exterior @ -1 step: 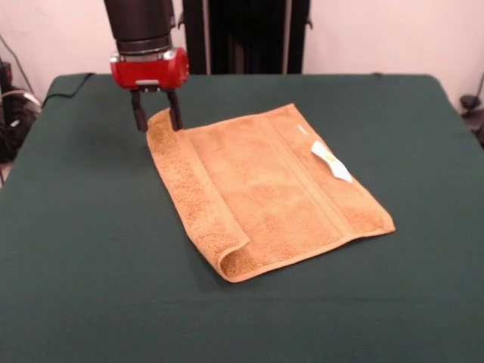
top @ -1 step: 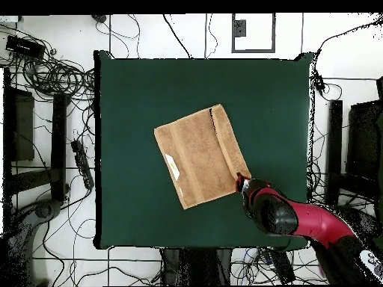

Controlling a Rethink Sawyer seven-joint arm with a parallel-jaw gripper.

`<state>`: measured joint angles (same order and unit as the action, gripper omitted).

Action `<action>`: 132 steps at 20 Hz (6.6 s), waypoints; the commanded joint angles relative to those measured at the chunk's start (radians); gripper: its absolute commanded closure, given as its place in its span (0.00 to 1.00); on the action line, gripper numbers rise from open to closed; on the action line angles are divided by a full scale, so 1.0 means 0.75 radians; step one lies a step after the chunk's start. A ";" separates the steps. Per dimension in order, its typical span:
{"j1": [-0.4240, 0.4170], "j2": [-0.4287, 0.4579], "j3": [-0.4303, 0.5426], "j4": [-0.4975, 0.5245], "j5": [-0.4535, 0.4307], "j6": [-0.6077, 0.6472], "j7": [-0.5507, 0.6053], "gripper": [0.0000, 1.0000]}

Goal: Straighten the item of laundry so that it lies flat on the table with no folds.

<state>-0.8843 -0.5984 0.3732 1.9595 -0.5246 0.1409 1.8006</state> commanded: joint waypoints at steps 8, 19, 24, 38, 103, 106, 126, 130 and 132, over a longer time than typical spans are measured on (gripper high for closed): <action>0.138 -0.020 0.066 -0.049 -0.031 0.071 0.031 0.00; 0.430 -0.040 -0.192 0.058 0.092 -0.173 0.336 0.00; 0.510 0.000 -0.238 0.039 0.173 -0.237 0.350 0.00; 0.603 0.076 -0.328 0.013 0.266 -0.531 0.303 1.00; 0.402 0.264 -0.139 -0.059 0.155 -0.473 0.166 1.00; 0.405 0.285 -0.136 -0.070 0.158 -0.481 0.168 1.00; 0.358 0.264 -0.075 -0.134 0.120 -0.347 0.080 1.00; 0.337 0.255 -0.062 -0.136 0.096 -0.324 0.069 1.00; 0.331 0.254 -0.060 -0.138 0.084 -0.321 0.066 1.00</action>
<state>-0.6383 -0.4383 0.1952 1.9675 -0.4330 -0.2138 1.8006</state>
